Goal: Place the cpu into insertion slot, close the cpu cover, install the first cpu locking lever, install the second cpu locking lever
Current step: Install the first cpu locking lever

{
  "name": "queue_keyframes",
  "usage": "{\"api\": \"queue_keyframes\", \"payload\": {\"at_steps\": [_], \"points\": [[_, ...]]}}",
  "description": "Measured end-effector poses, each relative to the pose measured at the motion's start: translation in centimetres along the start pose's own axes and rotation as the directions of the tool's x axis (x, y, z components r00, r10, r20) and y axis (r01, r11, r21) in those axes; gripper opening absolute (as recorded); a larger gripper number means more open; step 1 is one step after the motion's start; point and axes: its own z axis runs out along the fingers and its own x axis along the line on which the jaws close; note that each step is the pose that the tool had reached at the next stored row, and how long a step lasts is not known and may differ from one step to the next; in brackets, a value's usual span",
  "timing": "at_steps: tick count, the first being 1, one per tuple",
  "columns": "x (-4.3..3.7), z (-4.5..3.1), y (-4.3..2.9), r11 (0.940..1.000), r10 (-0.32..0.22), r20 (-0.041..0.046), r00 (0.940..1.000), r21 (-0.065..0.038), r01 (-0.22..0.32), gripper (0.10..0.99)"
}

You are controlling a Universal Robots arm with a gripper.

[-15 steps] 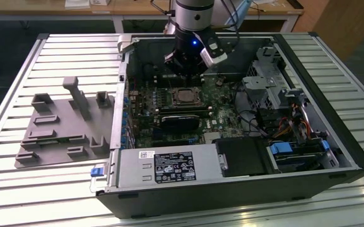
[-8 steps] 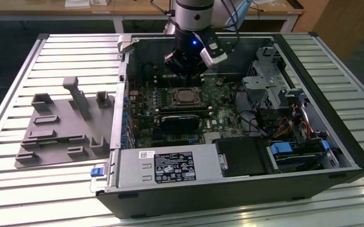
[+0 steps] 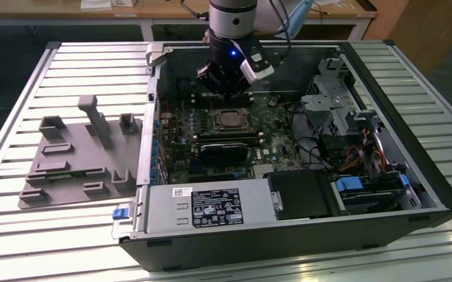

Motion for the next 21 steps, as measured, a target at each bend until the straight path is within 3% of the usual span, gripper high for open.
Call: {"api": "queue_keyframes", "payload": {"at_steps": [14,21], "points": [[4.06,-0.05,0.00,1.0000,0.000,0.0129,0.9999,0.000,0.000,0.102],[4.50,-0.05,0.00,1.0000,0.000,0.0136,0.9999,0.000,0.000,0.102]]}}
